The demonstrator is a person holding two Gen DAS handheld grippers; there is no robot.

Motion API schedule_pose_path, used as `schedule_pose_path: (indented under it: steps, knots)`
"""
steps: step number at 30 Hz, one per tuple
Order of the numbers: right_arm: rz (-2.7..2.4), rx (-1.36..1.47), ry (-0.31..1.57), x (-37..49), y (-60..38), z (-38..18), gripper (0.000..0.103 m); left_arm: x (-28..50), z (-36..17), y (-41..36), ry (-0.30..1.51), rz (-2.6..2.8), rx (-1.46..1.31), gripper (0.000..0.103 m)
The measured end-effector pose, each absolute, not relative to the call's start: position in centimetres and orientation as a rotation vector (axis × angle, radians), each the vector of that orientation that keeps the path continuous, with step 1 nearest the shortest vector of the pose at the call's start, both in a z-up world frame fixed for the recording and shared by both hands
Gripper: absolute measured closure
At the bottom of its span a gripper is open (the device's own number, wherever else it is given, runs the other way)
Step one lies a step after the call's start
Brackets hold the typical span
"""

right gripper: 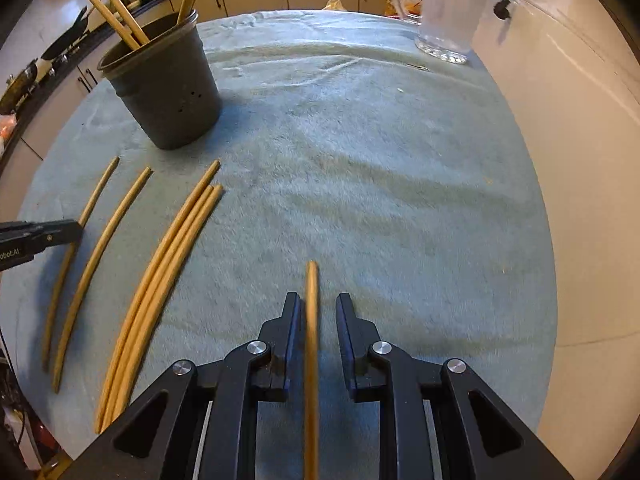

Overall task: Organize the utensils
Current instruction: 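Lift both chopsticks and carry them over the black holder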

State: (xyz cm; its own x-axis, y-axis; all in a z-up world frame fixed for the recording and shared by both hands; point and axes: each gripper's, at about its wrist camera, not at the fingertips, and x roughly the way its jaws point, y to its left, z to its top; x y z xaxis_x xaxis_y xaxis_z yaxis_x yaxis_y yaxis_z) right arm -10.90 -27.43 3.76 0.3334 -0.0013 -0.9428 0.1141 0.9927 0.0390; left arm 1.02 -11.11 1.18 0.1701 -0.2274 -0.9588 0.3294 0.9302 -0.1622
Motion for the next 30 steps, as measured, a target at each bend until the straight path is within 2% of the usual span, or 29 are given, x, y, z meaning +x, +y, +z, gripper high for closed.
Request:
schedule_pose_path:
  steps: [3,7,15,16,17,19,24,30]
  knots:
    - [-0.082,0.083,1.250,-10.0,-27.0,3.8,0.084,2.3,1.2,-11.6,1.340,-0.396,0.095,0.093]
    - [-0.087,0.082,1.281,-9.0,-26.8,3.8,0.084,4.1,0.9,-11.8,1.339,-0.401,0.070,0.086]
    - [-0.085,0.089,1.321,-8.2,-26.8,3.8,0.086,4.6,0.8,-13.9,1.300,-0.434,0.179,0.086]
    - [-0.080,0.091,1.324,-8.1,-26.8,3.8,0.090,4.5,0.8,-14.1,1.291,-0.433,0.185,0.098]
    - [-0.074,0.089,1.323,-7.9,-26.7,3.8,0.097,4.3,0.8,-14.2,1.288,-0.437,0.179,0.098]
    - [-0.076,0.085,1.317,-7.3,-26.5,3.8,0.097,4.0,0.8,-14.3,1.260,-0.433,0.168,0.098]
    - [-0.060,0.153,1.238,-7.9,-26.8,4.6,0.098,1.7,3.5,-13.0,1.147,-0.435,0.132,0.098]
    - [-0.023,0.188,1.000,-11.0,-26.8,10.1,0.098,-2.3,9.6,-10.4,0.946,-0.469,0.093,0.098]
